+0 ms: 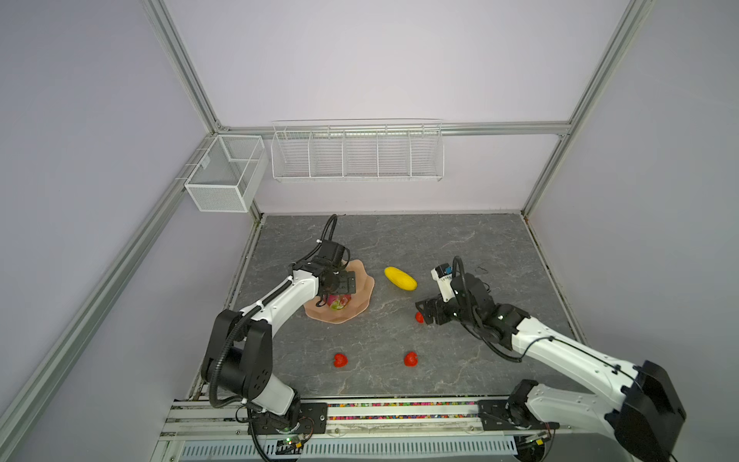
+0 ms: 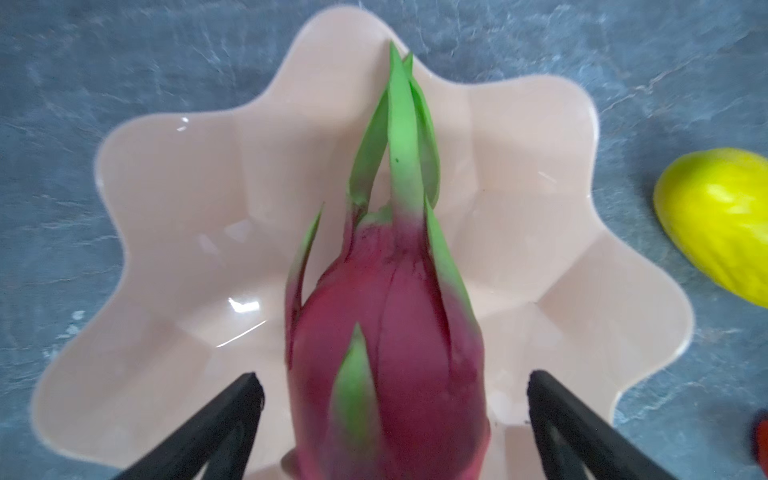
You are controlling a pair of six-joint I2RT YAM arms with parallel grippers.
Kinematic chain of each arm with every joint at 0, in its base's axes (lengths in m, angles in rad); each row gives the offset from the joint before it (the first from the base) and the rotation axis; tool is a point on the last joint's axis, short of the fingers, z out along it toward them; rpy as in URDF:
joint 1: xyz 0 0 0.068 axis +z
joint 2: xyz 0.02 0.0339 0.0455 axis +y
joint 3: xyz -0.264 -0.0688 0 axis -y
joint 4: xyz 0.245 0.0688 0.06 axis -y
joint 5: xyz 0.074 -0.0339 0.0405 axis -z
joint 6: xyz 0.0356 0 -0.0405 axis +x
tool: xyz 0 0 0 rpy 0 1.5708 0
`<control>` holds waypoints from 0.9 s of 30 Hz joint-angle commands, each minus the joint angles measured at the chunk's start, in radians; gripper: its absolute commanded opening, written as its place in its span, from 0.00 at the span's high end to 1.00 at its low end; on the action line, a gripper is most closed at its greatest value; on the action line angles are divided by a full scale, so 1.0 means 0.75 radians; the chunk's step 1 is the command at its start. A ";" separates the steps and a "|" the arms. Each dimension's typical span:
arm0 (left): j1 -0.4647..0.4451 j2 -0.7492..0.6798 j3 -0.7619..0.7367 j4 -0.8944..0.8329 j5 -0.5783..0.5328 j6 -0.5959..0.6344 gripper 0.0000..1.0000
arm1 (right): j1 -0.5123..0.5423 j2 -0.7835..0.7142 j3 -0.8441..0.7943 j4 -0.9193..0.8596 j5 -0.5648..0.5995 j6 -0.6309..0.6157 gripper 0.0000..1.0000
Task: Place and organize the fake fruits in the fruit bowl
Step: 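Lower the dragon fruit into the bowl while the right gripper nears the yellow fruit, then grasp the yellow fruit with the right gripper and lift it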
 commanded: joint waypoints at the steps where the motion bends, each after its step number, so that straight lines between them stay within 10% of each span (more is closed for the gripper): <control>1: -0.022 -0.143 0.056 -0.129 0.000 0.005 0.01 | -0.038 0.184 0.150 -0.049 0.054 -0.249 0.11; 10: -0.048 -0.462 0.042 -0.349 0.277 0.058 0.01 | -0.062 0.686 0.474 -0.036 -0.046 -0.581 0.08; 27: -0.048 -0.638 -0.128 -0.280 0.335 0.029 0.01 | -0.164 1.084 0.765 -0.111 -0.222 -0.629 0.10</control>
